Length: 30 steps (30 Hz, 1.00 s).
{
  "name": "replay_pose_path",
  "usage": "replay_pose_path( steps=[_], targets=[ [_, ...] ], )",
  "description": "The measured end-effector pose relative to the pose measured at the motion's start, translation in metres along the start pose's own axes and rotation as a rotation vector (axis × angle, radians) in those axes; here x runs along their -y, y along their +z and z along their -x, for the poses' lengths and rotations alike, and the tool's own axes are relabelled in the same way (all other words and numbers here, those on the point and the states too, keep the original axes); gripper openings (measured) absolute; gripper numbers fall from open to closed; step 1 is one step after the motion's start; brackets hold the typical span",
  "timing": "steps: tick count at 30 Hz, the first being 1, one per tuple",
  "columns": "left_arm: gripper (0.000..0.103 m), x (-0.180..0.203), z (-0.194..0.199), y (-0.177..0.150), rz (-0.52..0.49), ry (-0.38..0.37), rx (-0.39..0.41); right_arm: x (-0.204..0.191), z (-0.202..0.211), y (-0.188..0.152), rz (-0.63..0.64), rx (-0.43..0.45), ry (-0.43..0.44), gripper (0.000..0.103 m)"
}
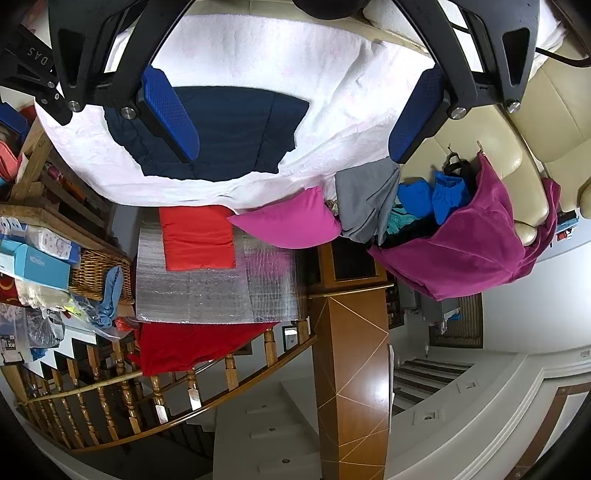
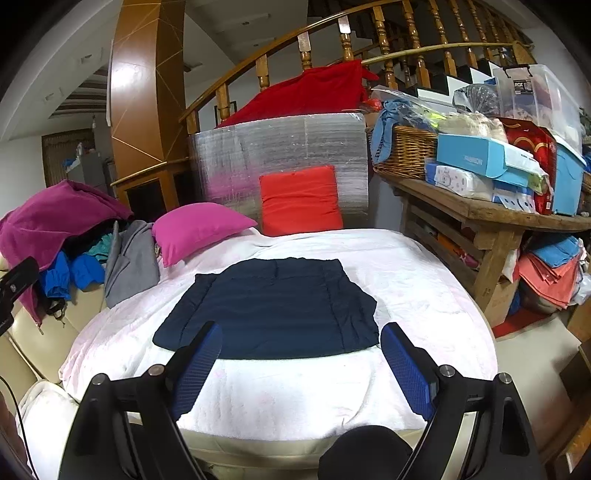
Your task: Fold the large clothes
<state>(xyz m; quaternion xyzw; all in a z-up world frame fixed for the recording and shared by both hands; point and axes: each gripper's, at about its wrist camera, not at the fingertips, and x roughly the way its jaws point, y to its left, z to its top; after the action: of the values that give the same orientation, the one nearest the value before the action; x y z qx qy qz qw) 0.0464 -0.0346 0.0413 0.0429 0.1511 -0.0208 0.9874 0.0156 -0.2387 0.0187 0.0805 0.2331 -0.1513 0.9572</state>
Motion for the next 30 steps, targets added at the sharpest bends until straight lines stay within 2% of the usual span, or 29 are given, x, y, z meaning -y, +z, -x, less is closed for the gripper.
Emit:
replay_pose_path(
  steps=[22,30],
  targets=[
    [0.102,-0.006,0.004,0.006,0.018,0.004,0.015,-0.008,0.01,0.01,0.008,0.026,-0.006,0.09],
    [0.102,-0.01,-0.013,0.012,0.03,0.018,-0.011,-0.017,-0.008,0.018,0.028,0.003,0.008,0.09]
  ],
)
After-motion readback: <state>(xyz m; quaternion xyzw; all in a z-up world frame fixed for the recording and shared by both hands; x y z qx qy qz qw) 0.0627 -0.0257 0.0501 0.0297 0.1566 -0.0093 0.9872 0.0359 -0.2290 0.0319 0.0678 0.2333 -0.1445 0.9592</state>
